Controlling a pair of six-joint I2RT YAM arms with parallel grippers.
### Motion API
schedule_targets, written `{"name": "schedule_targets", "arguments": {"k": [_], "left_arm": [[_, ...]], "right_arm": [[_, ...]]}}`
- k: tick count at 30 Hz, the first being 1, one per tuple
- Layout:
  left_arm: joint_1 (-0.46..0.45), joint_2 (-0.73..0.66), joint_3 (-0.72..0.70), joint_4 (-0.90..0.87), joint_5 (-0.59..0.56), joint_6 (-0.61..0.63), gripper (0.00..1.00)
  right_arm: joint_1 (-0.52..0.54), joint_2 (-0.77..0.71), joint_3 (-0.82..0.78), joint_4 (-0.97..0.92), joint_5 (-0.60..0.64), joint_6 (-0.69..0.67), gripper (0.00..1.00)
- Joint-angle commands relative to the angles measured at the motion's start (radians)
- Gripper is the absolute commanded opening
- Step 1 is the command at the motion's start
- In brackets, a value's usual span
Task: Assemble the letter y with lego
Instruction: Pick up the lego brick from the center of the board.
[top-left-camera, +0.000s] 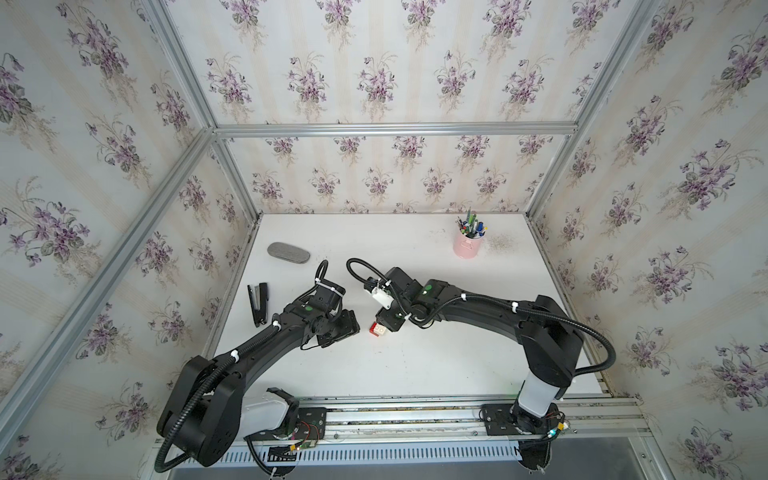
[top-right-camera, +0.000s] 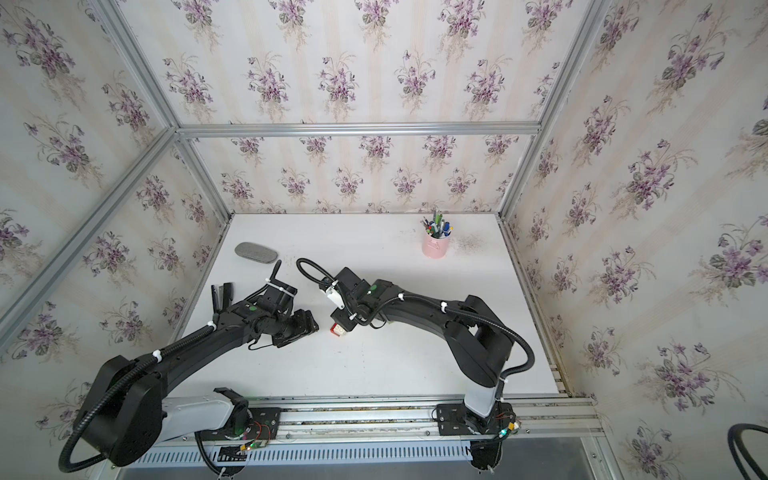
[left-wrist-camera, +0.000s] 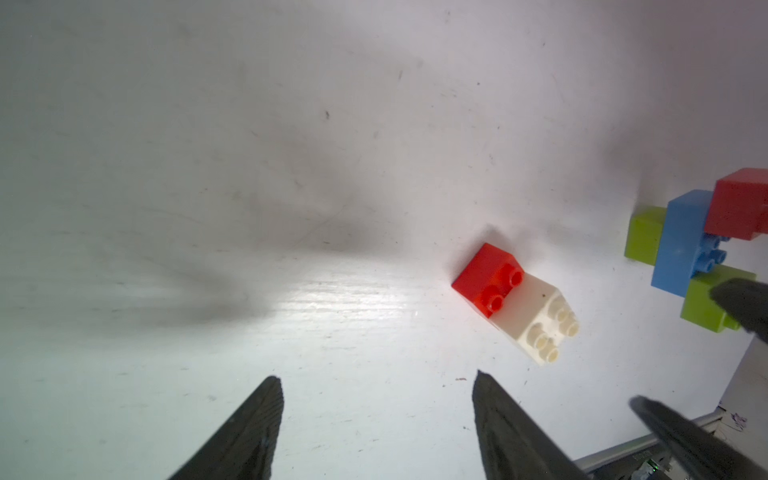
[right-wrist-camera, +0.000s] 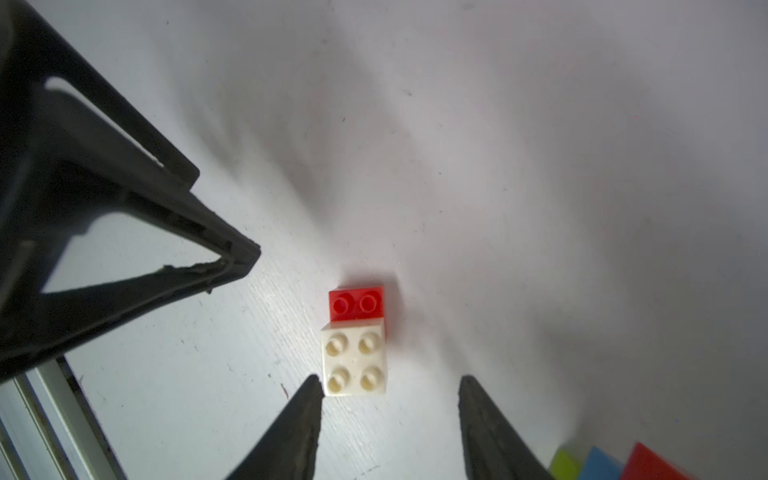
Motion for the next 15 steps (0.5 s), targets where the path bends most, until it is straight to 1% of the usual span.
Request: {"name": "schedule_targets", "arguments": {"k": [1, 4, 8, 10, 13, 15], "left_arm": [[0.001, 0.033, 0.004, 0.080, 0.053, 0.022, 0.74], [-0.001, 0.082, 0.012, 0.125, 0.090, 0.026, 0.74], [-0.005, 0.128, 0.015, 0.189, 0.140, 0.023, 0.76], [-0.005, 0.129, 0.010, 0.213, 0.157, 0.027, 0.77], [-0.005, 0.128, -0.011, 0.252, 0.171, 0.028, 0.78], [-0.005, 0.129, -0.027, 0.282, 0.187, 0.026, 0.78]], "right_arm": [[-0.044, -0.065, -0.034, 0.031, 0.034, 0.102, 0.54], [-0.092, -0.106, -0.073, 0.036, 0.040, 0.137, 0.53], [-0.126, -0.123, -0.119, 0.032, 0.101, 0.179, 0.54], [-0.154, -0.139, -0.147, 0.047, 0.092, 0.209, 0.54], [-0.190, -0.169, -0.191, 0.070, 0.072, 0.241, 0.59], [-0.208, -0.174, -0.198, 0.066, 0.060, 0.253, 0.60]]}}
